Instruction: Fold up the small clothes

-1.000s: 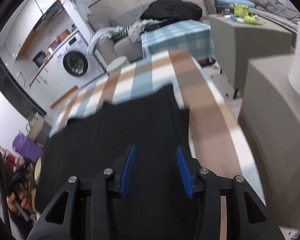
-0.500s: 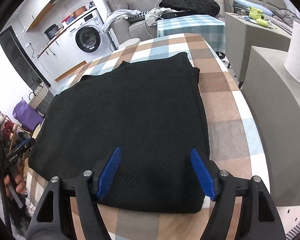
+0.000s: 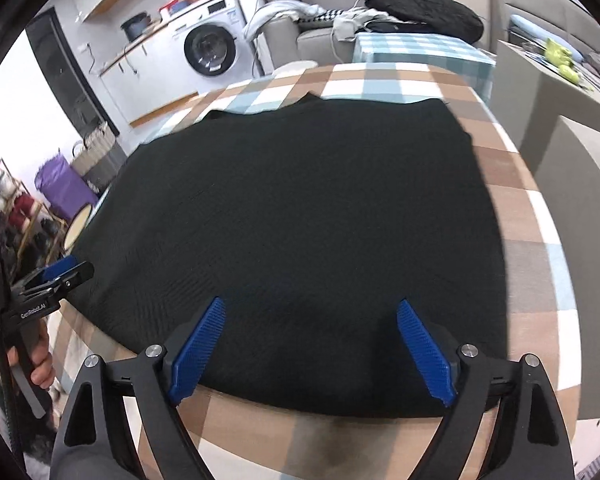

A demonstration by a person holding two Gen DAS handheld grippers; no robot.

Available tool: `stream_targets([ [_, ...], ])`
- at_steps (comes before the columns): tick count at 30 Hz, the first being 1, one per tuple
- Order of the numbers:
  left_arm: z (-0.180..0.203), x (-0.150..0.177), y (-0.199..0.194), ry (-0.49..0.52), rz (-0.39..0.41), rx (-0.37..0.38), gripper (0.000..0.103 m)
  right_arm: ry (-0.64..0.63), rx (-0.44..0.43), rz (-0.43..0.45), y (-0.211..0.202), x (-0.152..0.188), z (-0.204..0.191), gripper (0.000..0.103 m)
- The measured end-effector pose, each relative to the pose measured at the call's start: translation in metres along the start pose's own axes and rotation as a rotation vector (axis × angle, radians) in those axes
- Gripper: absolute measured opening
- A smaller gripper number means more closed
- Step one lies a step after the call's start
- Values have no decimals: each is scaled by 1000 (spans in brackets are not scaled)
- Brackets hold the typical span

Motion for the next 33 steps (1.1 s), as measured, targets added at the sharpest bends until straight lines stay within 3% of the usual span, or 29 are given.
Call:
stream_targets([
  [5, 14, 2, 5, 28, -14, 13, 87, -54, -6, -11, 16, -7, -24, 96],
  [13, 36, 1, 10, 92, -14, 34, 100, -102, 79, -14, 38, -13, -41, 103],
  [20, 52, 0, 21, 136, -45, 56, 101, -179, 191, -53, 55, -5, -38, 103],
  [29, 59, -1, 37, 173, -85, 55, 101, -134, 163, -81, 46, 10, -5, 102],
  [33, 58, -5, 36, 166, -89, 80, 101, -145, 173, -84, 42, 20, -9, 102],
])
Point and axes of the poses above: each gripper's, at about its wrist camera, not at the fingertips, and y roughly the way its jaws point, z to its right, x to its underside, the point moved 9 cm from there along y, roughly the way its jaws point, and after that the axes turned 13 degrees about -z, right-handed, at the moved point
